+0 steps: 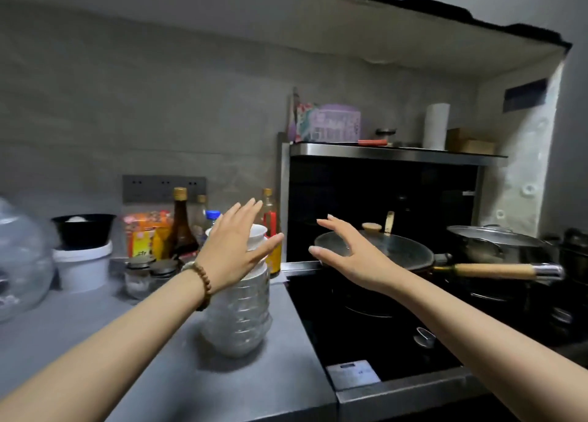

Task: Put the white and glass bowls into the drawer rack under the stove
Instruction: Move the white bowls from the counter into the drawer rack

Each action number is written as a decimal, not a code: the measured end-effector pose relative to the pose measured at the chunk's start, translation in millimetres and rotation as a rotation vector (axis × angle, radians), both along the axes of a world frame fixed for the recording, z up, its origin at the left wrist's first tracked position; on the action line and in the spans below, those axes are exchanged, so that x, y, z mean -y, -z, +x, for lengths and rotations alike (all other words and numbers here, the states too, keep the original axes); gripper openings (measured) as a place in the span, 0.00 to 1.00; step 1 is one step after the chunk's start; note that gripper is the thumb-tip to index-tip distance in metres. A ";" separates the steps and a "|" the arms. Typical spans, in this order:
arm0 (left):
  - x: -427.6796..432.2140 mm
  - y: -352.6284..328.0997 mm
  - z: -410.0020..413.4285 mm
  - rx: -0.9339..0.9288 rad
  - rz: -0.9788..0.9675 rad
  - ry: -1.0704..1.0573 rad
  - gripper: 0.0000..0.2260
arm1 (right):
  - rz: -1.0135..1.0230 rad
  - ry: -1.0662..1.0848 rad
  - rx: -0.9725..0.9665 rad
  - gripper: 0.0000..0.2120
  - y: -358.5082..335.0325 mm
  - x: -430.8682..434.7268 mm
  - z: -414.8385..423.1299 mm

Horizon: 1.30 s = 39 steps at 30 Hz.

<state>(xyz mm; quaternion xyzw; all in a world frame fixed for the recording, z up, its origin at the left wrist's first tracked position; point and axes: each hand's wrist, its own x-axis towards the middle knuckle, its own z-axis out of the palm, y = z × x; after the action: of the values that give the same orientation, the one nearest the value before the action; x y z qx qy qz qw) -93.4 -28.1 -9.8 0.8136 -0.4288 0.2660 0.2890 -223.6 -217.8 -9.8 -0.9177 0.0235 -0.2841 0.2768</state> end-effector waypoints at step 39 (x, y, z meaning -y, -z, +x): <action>-9.7 1.4 59.9 -0.376 -0.552 0.320 0.20 | -0.125 -0.086 0.260 0.11 -25.2 -47.2 88.4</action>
<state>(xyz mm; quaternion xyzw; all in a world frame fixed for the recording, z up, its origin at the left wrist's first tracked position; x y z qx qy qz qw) -33.5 -18.4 -11.3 0.6624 -0.4021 0.1688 0.6091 -135.2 -170.7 15.3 -0.8887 -0.0697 -0.3893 0.2318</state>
